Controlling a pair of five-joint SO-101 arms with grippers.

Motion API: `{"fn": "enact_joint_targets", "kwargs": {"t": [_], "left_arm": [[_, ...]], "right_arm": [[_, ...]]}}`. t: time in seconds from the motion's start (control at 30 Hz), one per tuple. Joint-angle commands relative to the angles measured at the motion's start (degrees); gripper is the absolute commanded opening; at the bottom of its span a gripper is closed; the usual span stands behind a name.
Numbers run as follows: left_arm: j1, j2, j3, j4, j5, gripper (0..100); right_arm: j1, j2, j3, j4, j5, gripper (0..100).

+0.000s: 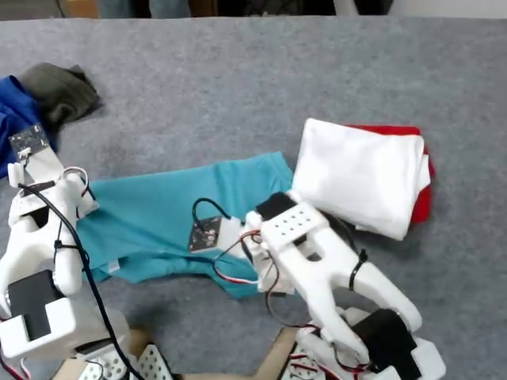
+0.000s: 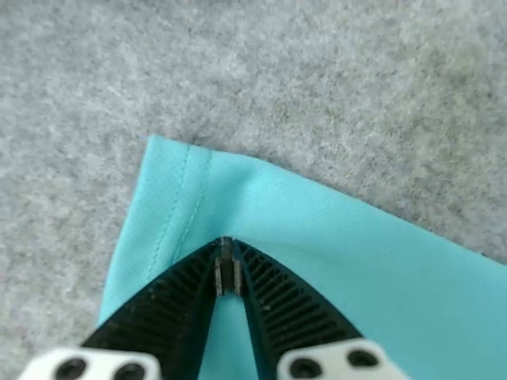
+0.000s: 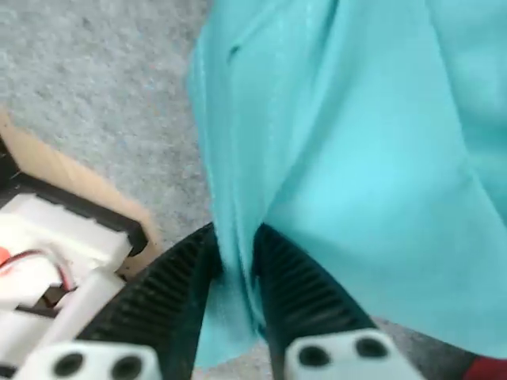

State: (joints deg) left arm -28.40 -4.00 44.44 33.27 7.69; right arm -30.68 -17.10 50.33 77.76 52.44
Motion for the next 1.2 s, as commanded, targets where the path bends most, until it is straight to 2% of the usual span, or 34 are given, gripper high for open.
{"fn": "enact_joint_targets", "kwargs": {"t": [0.0,0.23,0.37,0.6,0.67,0.83,0.9,1.1,1.17], "left_arm": [[-0.13,-0.70,-2.42,-0.53,0.35,3],[-0.13,-0.70,-2.42,-0.18,0.35,3],[-0.13,-0.70,-2.42,-0.18,0.35,3],[-0.13,-0.70,-2.42,-0.18,0.35,3],[-0.13,-0.70,-2.42,-0.18,0.35,3],[-0.13,-0.70,-2.42,-0.18,0.35,3],[-0.13,-0.70,-2.42,-0.18,0.35,3],[-0.13,-1.14,-2.95,1.58,0.35,3],[-0.31,-2.81,-4.70,5.98,0.35,3]], "right_arm": [[0.26,-0.31,-2.86,-1.93,-0.53,1.2],[1.23,2.51,-20.35,3.60,-0.70,1.4],[4.04,11.65,-31.08,7.30,7.82,1.4],[7.12,28.97,-52.18,8.09,8.97,2.0],[7.12,33.27,-57.19,8.18,8.97,5.4],[7.47,40.22,-66.33,10.46,6.68,25.8],[7.03,40.31,-69.14,13.80,6.95,30.5],[7.30,39.96,-77.58,23.65,5.80,32.7],[6.95,37.67,-77.76,23.56,0.53,26.5]]}}
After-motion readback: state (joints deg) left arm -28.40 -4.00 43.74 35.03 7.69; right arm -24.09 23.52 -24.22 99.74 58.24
